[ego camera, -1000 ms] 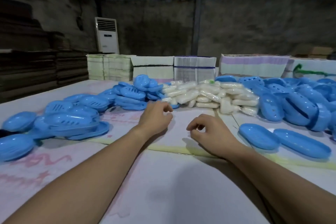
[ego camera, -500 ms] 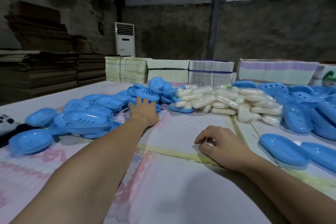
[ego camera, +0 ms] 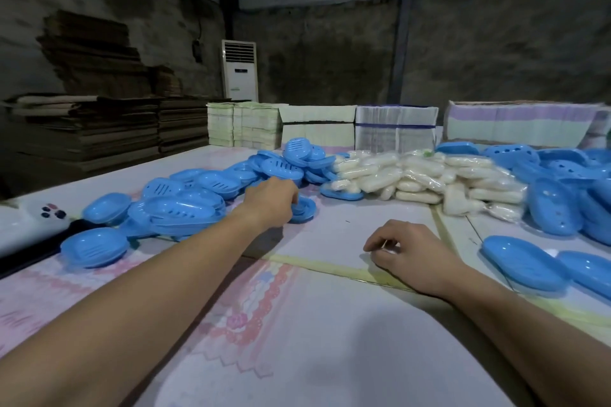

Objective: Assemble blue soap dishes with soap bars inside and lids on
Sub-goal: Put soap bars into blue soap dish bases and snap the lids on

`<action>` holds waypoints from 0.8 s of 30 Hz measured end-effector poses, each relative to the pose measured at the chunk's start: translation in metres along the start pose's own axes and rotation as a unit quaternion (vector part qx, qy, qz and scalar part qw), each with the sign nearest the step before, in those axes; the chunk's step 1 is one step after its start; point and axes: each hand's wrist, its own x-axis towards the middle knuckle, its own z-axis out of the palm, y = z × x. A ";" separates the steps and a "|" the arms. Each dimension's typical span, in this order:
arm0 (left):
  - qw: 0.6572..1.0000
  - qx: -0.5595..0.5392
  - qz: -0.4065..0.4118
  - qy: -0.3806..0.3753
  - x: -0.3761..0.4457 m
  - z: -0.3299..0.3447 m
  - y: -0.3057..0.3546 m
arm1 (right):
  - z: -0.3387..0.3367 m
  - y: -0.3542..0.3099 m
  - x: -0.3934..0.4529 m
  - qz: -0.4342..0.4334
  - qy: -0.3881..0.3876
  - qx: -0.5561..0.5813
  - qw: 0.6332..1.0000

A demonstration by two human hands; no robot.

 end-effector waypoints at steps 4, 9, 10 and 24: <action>0.998 -0.005 0.011 0.067 -0.020 -0.012 0.016 | -0.002 -0.002 -0.001 0.010 0.006 0.008 1.000; 0.976 -0.117 0.137 0.124 -0.030 -0.005 0.055 | -0.007 -0.002 -0.004 0.036 0.041 0.028 0.998; 0.967 -0.148 0.173 0.111 -0.030 -0.004 0.064 | -0.008 -0.001 -0.005 0.047 0.058 0.037 0.997; 0.908 -0.381 0.171 0.009 -0.040 0.032 0.095 | -0.022 0.047 -0.006 0.211 0.112 -0.058 0.969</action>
